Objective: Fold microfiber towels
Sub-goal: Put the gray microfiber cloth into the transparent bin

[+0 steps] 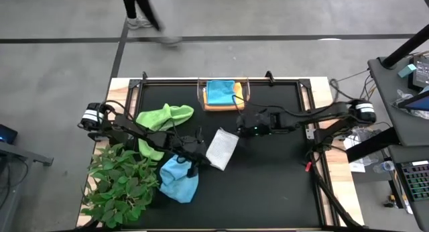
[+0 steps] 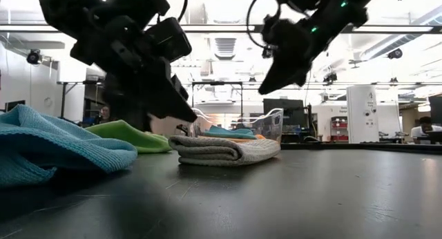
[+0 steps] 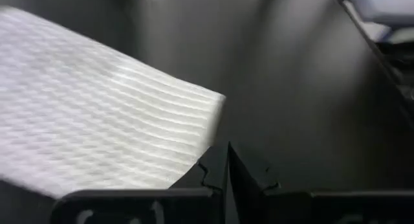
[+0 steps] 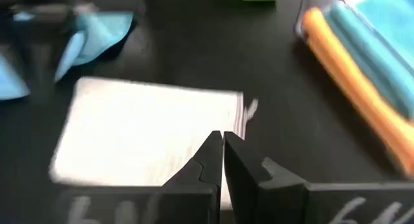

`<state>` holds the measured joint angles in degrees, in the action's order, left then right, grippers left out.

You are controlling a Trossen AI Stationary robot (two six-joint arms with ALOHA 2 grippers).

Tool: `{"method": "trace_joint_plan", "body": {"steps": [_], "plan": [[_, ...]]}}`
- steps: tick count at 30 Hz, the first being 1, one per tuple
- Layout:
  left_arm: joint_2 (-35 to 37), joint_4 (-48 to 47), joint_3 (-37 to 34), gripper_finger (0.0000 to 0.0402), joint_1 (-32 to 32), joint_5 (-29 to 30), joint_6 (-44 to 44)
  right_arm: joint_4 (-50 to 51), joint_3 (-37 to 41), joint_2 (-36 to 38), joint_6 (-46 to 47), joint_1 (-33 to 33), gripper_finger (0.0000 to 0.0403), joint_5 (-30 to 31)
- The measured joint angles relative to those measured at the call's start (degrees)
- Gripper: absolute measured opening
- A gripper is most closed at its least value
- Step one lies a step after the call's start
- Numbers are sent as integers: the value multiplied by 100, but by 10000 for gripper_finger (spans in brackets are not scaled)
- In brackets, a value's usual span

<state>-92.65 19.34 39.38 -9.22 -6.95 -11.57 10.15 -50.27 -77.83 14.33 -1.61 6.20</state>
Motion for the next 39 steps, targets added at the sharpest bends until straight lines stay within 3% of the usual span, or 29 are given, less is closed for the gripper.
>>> {"method": "trace_joint_plan", "body": {"steps": [5,11,19,26,30,36,39], "plan": [[23,-25,144,0,273,337,-248,290,311,578,236,83,9,-58],[23,-69,290,25,656,290,-1110,-273,931,1130,240,151,9,-20],[23,-680,303,150,1113,-328,-2783,-1186,1531,1669,-415,146,9,43],[-21,-1148,647,252,1296,-286,-3009,-1353,1568,1971,-1079,131,9,240],[-171,-1475,1038,261,1382,-195,-3165,-1337,1581,2085,-1326,118,9,281],[-457,-3136,1826,245,1485,-173,-3311,-1345,1496,2322,-1726,41,9,299],[-513,-3483,2083,242,1529,-153,-3316,-1288,1496,2491,-1861,-30,9,297]]}}
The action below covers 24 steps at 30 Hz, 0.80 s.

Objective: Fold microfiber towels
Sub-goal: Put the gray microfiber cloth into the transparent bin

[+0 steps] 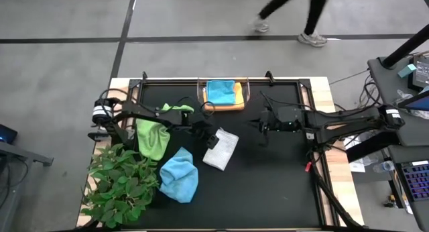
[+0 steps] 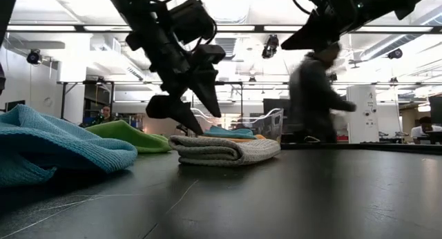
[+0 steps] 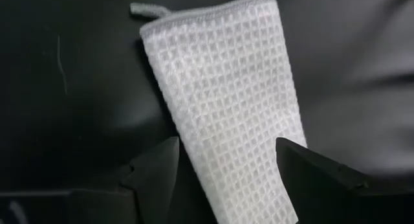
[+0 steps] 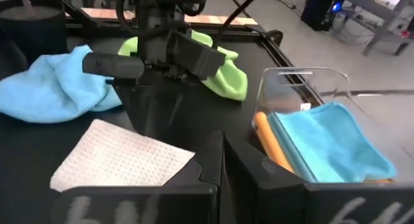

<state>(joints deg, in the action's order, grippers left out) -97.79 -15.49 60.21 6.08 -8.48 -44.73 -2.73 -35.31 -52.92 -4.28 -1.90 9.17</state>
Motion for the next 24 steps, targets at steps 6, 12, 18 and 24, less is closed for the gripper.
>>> {"method": "trace_joint_plan", "body": {"steps": [6,12,18,24], "plan": [[-263,88,51,242,60,-1,-160,410,-2,265,-23,-40,9,0],[-686,482,137,242,60,-268,-361,583,-2,383,-26,-40,9,-2],[-1046,499,359,241,6,-404,-439,594,4,379,-43,-40,9,-4],[-1289,750,413,241,-111,-435,-439,591,9,375,-48,-40,9,-7]]}}
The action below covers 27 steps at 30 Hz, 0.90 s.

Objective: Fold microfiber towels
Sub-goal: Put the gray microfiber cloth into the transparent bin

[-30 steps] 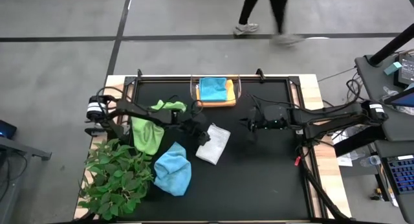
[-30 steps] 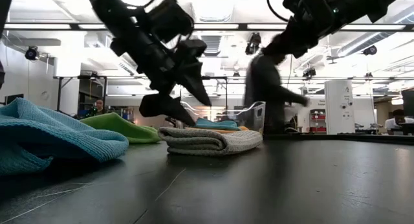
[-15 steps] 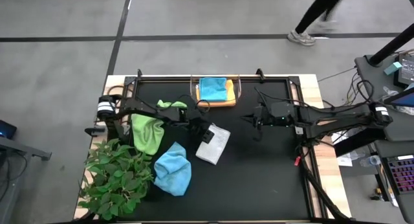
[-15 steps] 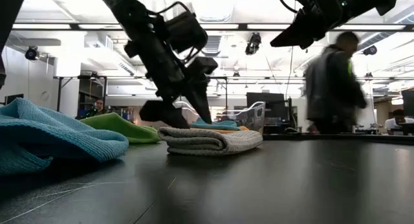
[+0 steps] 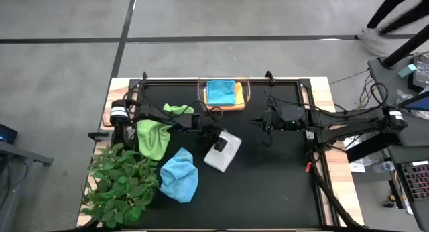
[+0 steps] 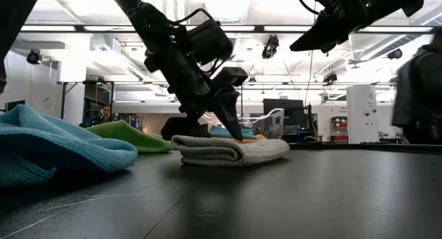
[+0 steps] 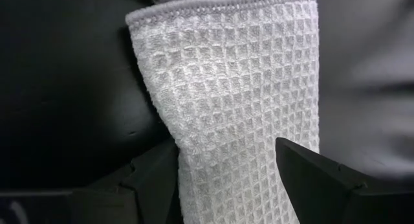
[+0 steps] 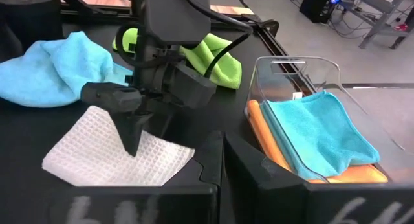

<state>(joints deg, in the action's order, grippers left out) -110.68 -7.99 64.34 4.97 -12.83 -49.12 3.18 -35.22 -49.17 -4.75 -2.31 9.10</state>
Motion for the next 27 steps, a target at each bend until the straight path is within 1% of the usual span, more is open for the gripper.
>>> {"method": "trace_joint_plan", "body": {"steps": [3,6,9,11,14,21,22,27], "plan": [[-26,67,-1,241,-49,44,49,-4,0,-3,0,0,9,0],[-26,71,-16,241,-137,362,213,-9,0,-7,0,0,9,0],[-32,92,-23,226,-170,413,253,-54,0,-7,0,0,9,0],[-35,138,-49,205,-220,486,301,-54,0,-7,0,0,9,0],[-63,264,-92,160,-279,621,305,-55,0,-7,2,0,9,0],[-77,350,-95,23,-317,826,324,-55,2,-7,20,0,9,0],[-78,373,-91,14,-321,833,330,-55,2,-7,22,0,9,0],[-55,354,-27,10,-332,832,560,-55,2,-7,17,0,9,0]]}}
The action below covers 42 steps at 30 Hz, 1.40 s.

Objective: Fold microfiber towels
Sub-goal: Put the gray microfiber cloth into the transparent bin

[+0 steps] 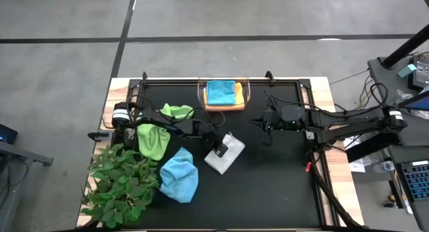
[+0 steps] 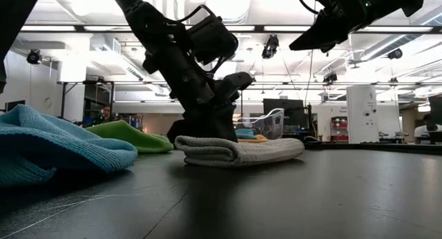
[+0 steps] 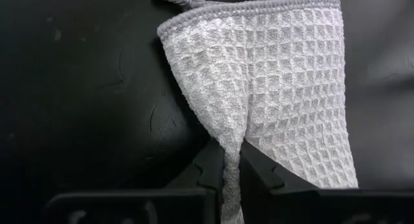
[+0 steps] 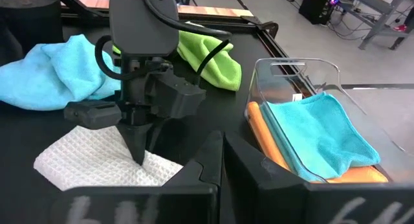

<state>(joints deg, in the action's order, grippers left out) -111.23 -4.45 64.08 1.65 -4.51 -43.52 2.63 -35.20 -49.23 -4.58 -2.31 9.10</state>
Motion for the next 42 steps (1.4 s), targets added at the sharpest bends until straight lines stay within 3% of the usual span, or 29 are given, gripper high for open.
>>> {"method": "trace_joint_plan", "body": {"steps": [24,42], "plan": [[1220,-522,163,1,122,332,1071,-76,2,2,0,-11,9,2],[1365,-2512,2309,1,1486,108,4207,-81,2,7,-2,-15,9,4]]}}
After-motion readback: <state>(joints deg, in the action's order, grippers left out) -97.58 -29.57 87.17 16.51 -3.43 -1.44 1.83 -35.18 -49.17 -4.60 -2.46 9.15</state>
